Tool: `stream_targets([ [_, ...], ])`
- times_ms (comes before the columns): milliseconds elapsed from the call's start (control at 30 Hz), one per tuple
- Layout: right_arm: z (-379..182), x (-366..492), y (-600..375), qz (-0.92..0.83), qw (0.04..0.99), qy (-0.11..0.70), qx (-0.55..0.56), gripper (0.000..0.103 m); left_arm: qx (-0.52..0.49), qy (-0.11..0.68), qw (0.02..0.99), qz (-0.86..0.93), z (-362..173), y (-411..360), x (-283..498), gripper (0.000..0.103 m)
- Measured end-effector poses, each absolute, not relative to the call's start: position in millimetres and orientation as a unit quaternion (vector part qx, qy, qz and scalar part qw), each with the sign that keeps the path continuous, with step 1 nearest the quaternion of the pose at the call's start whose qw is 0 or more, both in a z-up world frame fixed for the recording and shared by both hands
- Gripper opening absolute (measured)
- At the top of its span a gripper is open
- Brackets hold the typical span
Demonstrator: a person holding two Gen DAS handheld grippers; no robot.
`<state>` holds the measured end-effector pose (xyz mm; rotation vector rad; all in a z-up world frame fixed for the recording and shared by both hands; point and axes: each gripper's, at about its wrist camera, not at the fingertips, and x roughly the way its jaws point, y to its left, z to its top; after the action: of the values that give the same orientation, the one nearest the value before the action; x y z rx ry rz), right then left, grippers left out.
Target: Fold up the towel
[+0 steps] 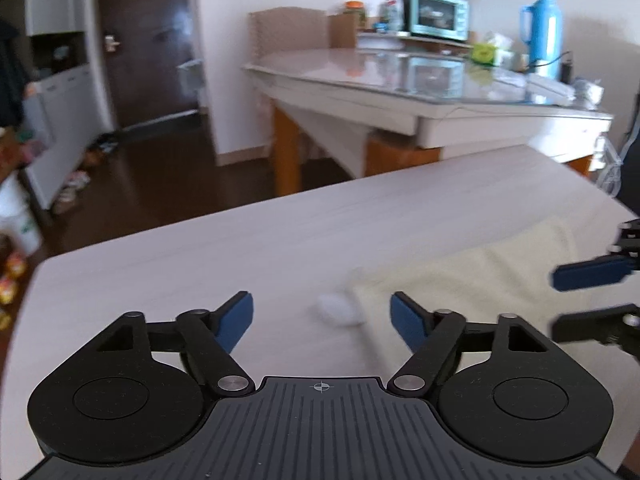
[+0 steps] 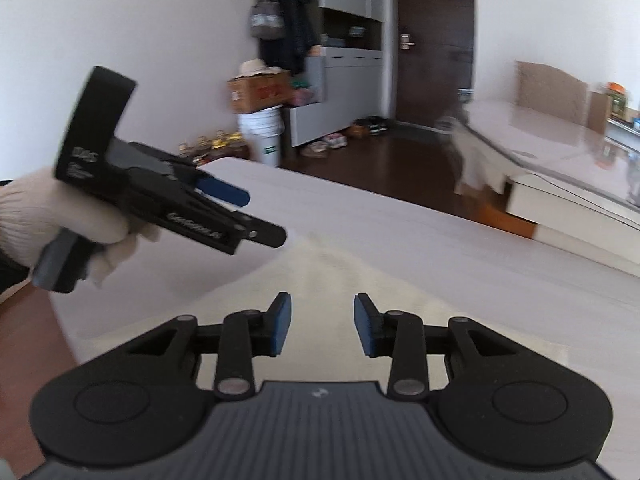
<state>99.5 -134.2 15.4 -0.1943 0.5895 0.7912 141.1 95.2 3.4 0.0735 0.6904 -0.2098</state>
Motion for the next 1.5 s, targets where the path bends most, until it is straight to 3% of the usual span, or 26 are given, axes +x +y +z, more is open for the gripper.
stream_targets([
  [133,7.5,108.5,-134.5,0.375,0.878,0.286,-0.084,0.038,0.042,0.350,0.927,-0.130,-7.3,87.6,157.6,0.051],
  [200,5.1,112.2,-135.3,0.374,0.878,0.288,-0.081,0.038,0.044,0.355,0.924,-0.133,-12.9,86.0,165.7,0.038],
  [267,2.6,117.1,-136.8,0.372,0.879,0.289,-0.077,0.038,0.040,0.358,0.923,-0.133,-15.1,87.3,168.1,0.016],
  [367,2.6,121.5,-153.9,0.369,0.879,0.292,-0.071,0.038,0.024,0.353,0.924,-0.144,-15.0,90.4,167.3,0.006],
  [667,3.1,111.8,-150.6,0.405,0.866,0.272,-0.108,0.045,0.034,0.318,0.922,-0.218,11.0,81.0,145.7,0.006],
  [1200,-7.0,60.2,-123.9,0.449,0.815,0.162,-0.328,0.049,0.150,0.323,0.857,-0.372,16.9,38.0,99.1,0.007],
  [1333,-14.3,48.4,-118.4,0.459,0.792,0.147,-0.375,0.039,0.156,0.322,0.847,-0.393,14.5,36.0,95.4,0.007],
  [1400,-14.9,45.5,-117.0,0.463,0.787,0.149,-0.379,0.018,0.158,0.320,0.846,-0.397,14.3,34.6,95.1,0.009],
  [1433,-15.2,44.8,-116.5,0.464,0.786,0.151,-0.380,0.008,0.156,0.321,0.846,-0.396,14.4,34.5,95.1,0.013],
  [1500,-14.8,41.6,-116.1,0.459,0.787,0.155,-0.382,0.006,0.151,0.323,0.847,-0.394,14.7,34.9,95.0,0.025],
])
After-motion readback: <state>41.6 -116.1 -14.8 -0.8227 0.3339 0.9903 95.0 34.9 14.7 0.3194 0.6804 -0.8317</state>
